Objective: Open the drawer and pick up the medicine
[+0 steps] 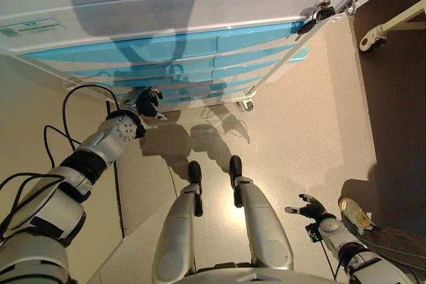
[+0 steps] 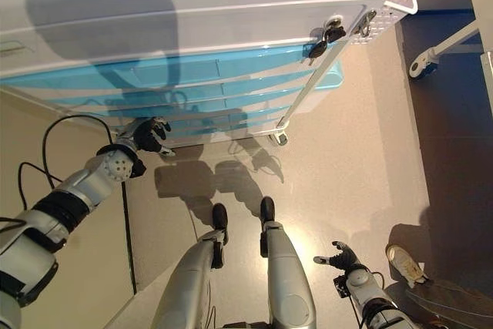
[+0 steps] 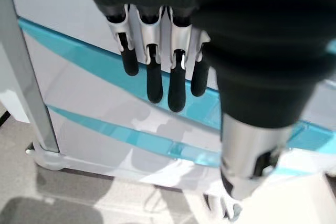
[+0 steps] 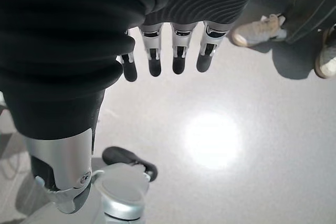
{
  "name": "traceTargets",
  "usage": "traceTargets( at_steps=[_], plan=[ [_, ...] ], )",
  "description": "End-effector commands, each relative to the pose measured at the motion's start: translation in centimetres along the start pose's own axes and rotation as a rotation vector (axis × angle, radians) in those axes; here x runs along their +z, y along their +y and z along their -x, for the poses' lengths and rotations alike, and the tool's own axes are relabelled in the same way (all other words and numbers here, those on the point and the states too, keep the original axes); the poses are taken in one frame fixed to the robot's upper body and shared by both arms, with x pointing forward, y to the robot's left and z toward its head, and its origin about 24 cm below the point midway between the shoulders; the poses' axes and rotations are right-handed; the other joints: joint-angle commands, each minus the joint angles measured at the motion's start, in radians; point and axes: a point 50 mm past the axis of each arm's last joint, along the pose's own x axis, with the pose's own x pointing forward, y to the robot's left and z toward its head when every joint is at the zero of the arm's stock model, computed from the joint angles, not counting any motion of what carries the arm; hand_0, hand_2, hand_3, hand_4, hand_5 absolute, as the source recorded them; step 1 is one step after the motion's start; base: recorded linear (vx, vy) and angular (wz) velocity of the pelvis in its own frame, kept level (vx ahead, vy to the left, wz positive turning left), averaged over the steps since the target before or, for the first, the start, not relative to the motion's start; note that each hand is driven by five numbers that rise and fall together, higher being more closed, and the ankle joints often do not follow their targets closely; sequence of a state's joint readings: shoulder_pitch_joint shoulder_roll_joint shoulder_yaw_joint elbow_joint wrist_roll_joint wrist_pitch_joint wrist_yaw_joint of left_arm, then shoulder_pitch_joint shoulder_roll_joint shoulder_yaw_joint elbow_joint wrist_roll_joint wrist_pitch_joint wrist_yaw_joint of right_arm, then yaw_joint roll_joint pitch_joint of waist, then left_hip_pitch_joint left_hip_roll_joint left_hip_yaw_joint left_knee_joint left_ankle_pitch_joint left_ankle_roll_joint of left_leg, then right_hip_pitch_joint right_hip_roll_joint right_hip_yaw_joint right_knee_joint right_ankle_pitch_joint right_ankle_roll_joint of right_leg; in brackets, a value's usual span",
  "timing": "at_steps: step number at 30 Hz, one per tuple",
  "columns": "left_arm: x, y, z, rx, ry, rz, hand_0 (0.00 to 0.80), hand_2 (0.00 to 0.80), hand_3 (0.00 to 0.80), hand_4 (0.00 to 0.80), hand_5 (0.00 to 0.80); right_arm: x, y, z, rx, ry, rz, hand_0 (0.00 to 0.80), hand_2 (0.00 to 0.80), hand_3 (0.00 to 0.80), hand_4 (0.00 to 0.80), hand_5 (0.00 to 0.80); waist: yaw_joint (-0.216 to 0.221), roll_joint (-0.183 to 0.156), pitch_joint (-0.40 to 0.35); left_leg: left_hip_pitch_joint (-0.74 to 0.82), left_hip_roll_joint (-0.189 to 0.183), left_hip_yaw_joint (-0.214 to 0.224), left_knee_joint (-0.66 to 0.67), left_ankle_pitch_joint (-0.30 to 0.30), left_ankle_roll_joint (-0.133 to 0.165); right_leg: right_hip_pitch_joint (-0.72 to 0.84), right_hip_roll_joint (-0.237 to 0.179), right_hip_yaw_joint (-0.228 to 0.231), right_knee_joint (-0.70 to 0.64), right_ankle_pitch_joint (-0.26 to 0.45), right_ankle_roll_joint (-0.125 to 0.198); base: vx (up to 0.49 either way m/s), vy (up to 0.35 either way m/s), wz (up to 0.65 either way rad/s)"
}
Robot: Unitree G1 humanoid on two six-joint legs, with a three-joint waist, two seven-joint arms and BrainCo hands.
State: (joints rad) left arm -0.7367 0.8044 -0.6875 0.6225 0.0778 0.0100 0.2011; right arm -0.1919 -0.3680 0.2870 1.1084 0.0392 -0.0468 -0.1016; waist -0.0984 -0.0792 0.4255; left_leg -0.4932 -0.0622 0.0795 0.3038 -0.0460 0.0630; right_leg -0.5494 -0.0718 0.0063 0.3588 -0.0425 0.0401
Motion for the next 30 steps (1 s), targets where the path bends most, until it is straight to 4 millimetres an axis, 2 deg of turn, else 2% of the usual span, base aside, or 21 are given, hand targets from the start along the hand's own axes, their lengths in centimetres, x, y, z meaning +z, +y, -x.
traceTargets(
  at_steps=[1, 3, 9, 15, 17, 22, 25, 28, 30],
  plan=[
    [3.3, 11.5, -0.9, 0.499, -0.134, 0.069, 0.000, 0.000, 0.000, 0.000, 0.000, -2.7, -0.6, 0.7, -0.020, 0.052, 0.061, 0.000, 0.000, 0.000, 0.000, 0.000, -0.011, 0.034, -0.067, 0.000, -0.011, -0.027, 0.015, -0.027, -0.010, 0.010, -0.016, 0.002, -0.061, 0.089, 0.042, 0.000, 0.000, 0.00],
    [3.3, 11.4, -0.6, 0.490, -0.146, 0.066, 0.000, 0.000, 0.000, 0.000, 0.000, -2.8, -0.7, 0.7, -0.026, 0.056, 0.057, 0.000, 0.000, 0.000, 0.000, 0.000, -0.008, 0.035, -0.066, 0.001, -0.012, -0.029, 0.011, -0.025, -0.011, 0.012, -0.016, -0.003, -0.062, 0.089, 0.042, 0.000, 0.000, 0.00],
    [2.0, 8.8, 0.9, 0.453, -0.147, 0.208, 0.000, 0.000, 0.000, 0.000, 0.000, -3.3, -0.4, 0.9, -0.030, 0.075, 0.036, 0.000, 0.000, 0.000, 0.000, 0.000, 0.009, 0.037, -0.065, 0.015, -0.015, -0.043, -0.002, -0.020, -0.013, 0.030, -0.016, -0.015, -0.066, 0.083, 0.038, 0.000, 0.000, 0.00],
    [1.3, 7.2, 2.1, 0.410, -0.152, 0.293, 0.000, 0.000, 0.000, 0.000, 0.000, -3.4, -0.3, 0.9, -0.026, 0.082, 0.025, 0.000, 0.000, 0.000, 0.000, 0.000, 0.024, 0.042, -0.068, 0.036, -0.014, -0.057, -0.018, -0.012, -0.017, 0.052, -0.017, -0.027, -0.073, 0.081, 0.035, 0.017, -0.024, 0.06],
    [0.3, 5.2, 3.1, 0.324, -0.136, 0.403, 0.000, 0.000, 0.000, 0.000, 0.000, -3.5, -0.4, 1.0, -0.024, 0.086, 0.023, 0.000, 0.000, 0.000, 0.000, 0.000, 0.036, 0.043, -0.072, 0.055, -0.015, -0.067, -0.036, -0.005, -0.018, 0.073, -0.018, -0.035, -0.077, 0.079, 0.035, 0.025, -0.031, 0.12],
    [-1.4, 0.2, 5.0, 0.121, -0.064, 0.524, 0.000, 0.000, 0.000, 0.000, 0.000, -3.8, -0.4, 1.1, -0.020, 0.108, 0.023, 0.000, 0.000, 0.000, 0.000, 0.000, 0.051, 0.047, -0.077, 0.088, -0.016, -0.086, -0.058, 0.003, -0.021, 0.110, -0.023, -0.055, -0.089, 0.074, 0.033, 0.018, -0.026, 0.09],
    [-2.5, -3.6, 6.4, 0.016, 0.020, 0.625, 0.000, 0.000, 0.000, 0.000, 0.000, -4.1, -0.4, 1.1, -0.018, 0.122, 0.021, 0.000, 0.000, 0.000, 0.000, 0.000, 0.062, 0.048, -0.082, 0.110, -0.015, -0.094, -0.056, 0.000, -0.022, 0.139, -0.025, -0.066, -0.093, 0.069, 0.031, 0.026, -0.031, 0.15],
    [-4.4, -8.9, 8.6, -0.092, 0.197, 0.753, 0.000, 0.000, 0.000, 0.000, 0.000, -4.2, -0.7, 1.1, -0.029, 0.128, 0.021, 0.000, 0.000, 0.000, 0.000, 0.000, 0.072, 0.050, -0.091, 0.145, -0.016, -0.104, -0.068, 0.001, -0.023, 0.179, -0.021, -0.078, -0.103, 0.065, 0.029, 0.040, -0.031, 0.05],
    [-5.4, -11.6, 10.1, -0.161, 0.296, 0.795, 0.000, 0.000, 0.000, 0.000, 0.000, -4.3, -0.9, 1.1, -0.037, 0.132, 0.014, 0.000, 0.000, 0.000, 0.000, 0.000, 0.074, 0.050, -0.098, 0.170, -0.014, -0.107, -0.078, 0.002, -0.026, 0.208, -0.017, -0.084, -0.114, 0.063, 0.028, 0.042, -0.029, 0.05]
  ],
)
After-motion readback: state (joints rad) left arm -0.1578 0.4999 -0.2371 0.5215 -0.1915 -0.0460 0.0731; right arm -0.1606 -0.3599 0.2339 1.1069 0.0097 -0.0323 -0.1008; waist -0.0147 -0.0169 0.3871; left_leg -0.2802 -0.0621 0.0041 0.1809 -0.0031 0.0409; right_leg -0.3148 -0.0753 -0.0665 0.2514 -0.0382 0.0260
